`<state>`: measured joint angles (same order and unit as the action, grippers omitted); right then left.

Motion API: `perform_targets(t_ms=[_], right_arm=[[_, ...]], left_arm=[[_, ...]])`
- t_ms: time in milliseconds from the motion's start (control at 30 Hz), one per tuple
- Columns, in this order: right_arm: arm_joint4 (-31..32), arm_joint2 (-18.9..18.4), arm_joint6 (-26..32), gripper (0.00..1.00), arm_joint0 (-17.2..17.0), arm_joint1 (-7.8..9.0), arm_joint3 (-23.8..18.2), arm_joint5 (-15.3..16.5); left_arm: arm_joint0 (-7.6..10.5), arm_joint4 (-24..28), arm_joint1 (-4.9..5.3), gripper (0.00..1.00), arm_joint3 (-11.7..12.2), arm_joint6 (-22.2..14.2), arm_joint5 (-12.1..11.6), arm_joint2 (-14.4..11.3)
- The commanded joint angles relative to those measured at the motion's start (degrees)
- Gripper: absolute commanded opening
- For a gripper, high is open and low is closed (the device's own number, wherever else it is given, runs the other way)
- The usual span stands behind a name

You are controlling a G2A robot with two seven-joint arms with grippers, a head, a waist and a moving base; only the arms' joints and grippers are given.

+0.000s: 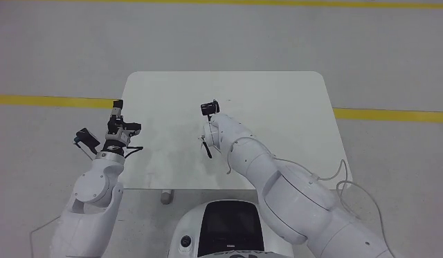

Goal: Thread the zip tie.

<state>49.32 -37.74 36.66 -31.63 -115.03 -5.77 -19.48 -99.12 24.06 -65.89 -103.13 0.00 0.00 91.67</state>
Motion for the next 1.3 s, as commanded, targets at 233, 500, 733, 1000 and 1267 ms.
perform_targets(t_ms=[233, 500, 733, 1000, 1267], right_arm=[[-2.3, 1.2, -4.3, 0.18, -0.2, -0.02, 0.7, 0.0], [-3.6, 1.3, -8.0, 0.22, -0.3, -0.07, 1.4, 0.0], [-3.5, 1.4, -9.2, 0.2, -0.5, -0.05, 2.0, 0.0], [-3.6, 1.5, -9.2, 0.23, -0.6, -0.05, 2.6, 0.0], [-2.4, 1.6, -6.2, 0.24, -0.5, -0.05, 2.7, 0.0]], left_arm=[[0.0, 0.0, 0.0, 1.0, 0.0, 0.0, 0.0, 0.0], [0.0, 0.0, 0.0, 1.0, 0.0, 0.0, 0.0, 0.0], [0.0, 0.0, 0.0, 1.0, 0.0, 0.0, 0.0, 0.0], [0.0, 0.0, 0.0, 1.0, 0.0, 0.0, 0.0, 0.0], [0.0, 0.0, 0.0, 1.0, 0.0, 0.0, 0.0, 0.0]])
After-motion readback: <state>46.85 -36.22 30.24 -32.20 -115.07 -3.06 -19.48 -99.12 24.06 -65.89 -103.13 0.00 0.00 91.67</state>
